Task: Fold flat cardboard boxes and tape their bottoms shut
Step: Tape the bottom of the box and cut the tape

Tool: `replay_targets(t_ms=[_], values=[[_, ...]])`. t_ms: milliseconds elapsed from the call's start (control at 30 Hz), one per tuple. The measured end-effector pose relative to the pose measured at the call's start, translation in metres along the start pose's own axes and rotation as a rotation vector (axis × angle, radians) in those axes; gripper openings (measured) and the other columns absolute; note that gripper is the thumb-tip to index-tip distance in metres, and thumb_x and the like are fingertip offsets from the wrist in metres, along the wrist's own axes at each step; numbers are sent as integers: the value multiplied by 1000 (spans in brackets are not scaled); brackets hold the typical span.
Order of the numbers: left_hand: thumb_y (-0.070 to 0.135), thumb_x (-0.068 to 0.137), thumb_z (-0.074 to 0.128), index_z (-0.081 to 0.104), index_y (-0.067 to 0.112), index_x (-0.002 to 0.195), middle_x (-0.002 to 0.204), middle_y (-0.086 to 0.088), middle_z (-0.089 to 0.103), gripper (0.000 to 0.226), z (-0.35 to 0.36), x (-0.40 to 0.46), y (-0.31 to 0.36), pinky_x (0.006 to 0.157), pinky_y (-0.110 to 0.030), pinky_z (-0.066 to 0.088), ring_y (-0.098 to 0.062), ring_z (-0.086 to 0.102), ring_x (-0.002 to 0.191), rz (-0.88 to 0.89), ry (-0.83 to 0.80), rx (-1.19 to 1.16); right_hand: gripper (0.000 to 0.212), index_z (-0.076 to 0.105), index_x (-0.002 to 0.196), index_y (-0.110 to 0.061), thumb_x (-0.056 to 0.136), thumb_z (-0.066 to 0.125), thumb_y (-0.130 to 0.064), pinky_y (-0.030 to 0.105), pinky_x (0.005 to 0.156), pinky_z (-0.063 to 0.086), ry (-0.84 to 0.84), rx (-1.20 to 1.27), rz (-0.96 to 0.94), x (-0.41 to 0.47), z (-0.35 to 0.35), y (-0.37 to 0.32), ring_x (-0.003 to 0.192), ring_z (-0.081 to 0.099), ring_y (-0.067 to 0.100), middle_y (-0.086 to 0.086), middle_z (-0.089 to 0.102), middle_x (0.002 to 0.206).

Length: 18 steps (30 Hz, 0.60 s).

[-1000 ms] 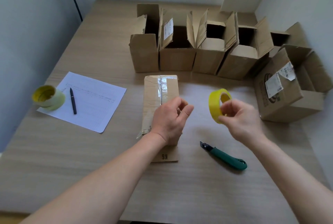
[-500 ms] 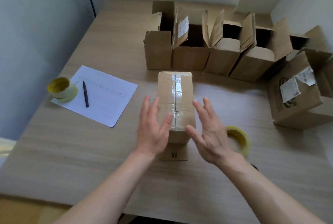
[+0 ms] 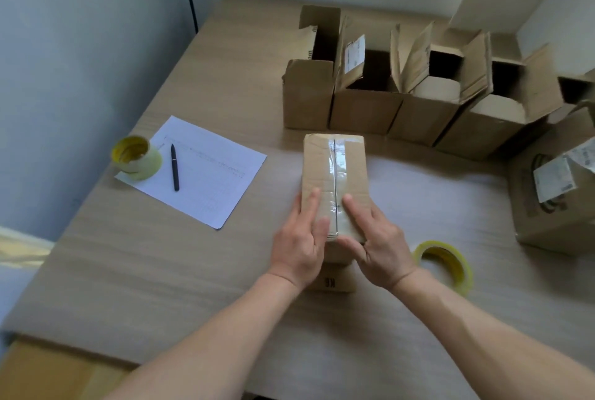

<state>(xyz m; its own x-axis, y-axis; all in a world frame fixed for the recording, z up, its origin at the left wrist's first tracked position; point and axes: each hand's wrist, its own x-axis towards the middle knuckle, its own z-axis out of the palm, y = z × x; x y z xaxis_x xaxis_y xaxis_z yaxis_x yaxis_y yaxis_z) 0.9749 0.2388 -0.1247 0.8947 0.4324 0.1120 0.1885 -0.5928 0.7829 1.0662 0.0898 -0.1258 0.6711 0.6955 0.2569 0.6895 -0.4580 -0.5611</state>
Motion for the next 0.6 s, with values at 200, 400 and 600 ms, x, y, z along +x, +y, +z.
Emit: replay_targets(t_ms=[200,400,600], values=[[82,76,35,22,22,153,158,-10,25,99,-28,17,-14,89,-48,50,-42,55,119,138,-349,304,56,52,141,-19,94,39,-47,8,98,33,53,134,159,-5,2,-10,123,52,15,-5,56,135],[76,77,37,1,38,147,159,-5,24,87,-28,16,-12,90,-45,48,-40,55,118,161,-376,324,55,35,129,-50,78,51,-64,33,87,45,-43,46,339,32,-14,-6,120,54,19,-12,51,137],[60,84,58,21,28,153,157,-4,27,85,-27,16,-11,94,-45,47,-39,53,122,115,-394,240,83,24,148,-44,77,57,-71,42,105,36,-207,3,532,133,-10,23,137,38,29,8,27,157]])
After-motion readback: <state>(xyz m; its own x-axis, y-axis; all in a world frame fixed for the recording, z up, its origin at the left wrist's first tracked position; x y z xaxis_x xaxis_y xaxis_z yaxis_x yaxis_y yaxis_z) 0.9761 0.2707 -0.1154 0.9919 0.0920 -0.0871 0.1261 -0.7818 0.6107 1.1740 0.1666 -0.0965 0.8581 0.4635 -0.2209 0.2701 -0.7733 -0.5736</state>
